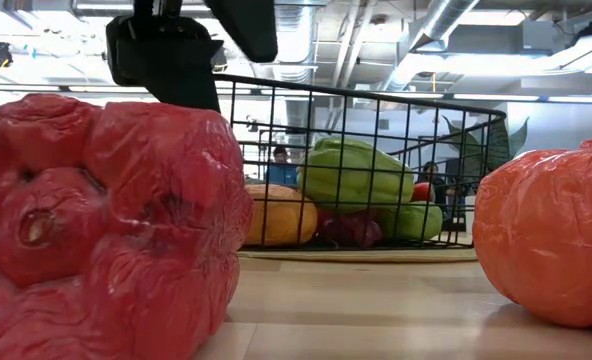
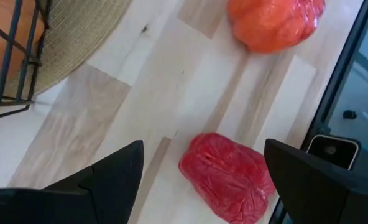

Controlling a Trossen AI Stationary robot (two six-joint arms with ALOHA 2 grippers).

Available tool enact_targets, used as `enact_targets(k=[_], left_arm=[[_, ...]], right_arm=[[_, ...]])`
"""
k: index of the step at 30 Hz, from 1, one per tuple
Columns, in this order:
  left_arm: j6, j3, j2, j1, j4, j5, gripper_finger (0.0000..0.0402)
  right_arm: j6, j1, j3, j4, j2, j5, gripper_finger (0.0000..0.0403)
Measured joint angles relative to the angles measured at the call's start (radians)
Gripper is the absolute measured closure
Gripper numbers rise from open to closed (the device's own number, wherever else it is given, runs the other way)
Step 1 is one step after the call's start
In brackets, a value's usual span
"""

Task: Build produce basket
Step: Adjust the wire basket on the brown table mat

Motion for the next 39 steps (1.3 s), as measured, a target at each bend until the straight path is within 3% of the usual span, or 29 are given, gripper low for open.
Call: enact_targets(k=[3, 9, 19, 21, 32, 35, 39], left_arm=[[0.034, 0.0, 0.0, 0.0, 0.001, 0.005, 0.0085], [0.265, 0.0, 0.001, 0.0, 0.021, 0.047, 0.0085], [0.342, 0.001, 0.0, 0.007, 0.024, 0.127, 0.0085], [0.279, 0.001, 0.0, 0.008, 0.02, 0.129, 0.0085], [-0.395, 0.0, 0.001, -0.01, -0.141, 0.189, 0.0085], [-0.467, 0.0, 0.001, -0.024, -0.197, 0.196, 0.0085], [-0.45, 0.0, 0.0, -0.027, -0.209, 0.195, 0.0085]], right_arm=[[-0.007, 0.0, 0.0, 0.0, 0.0, 0.0, 0.0182], [-0.022, 0.0, 0.0, 0.0, 0.0, 0.0, 0.0182], [-0.024, 0.0, 0.0, 0.0, 0.0, -0.001, 0.0182], [-0.024, 0.0, 0.0, 0.0, 0.0, -0.001, 0.0182], [-0.081, -0.005, 0.0, 0.0, 0.0, -0.001, 0.0182], [-0.118, -0.02, 0.0, 0.0, 0.0, -0.005, 0.0182], [-0.163, -0.042, -0.001, 0.0, -0.017, -0.021, 0.0182]])
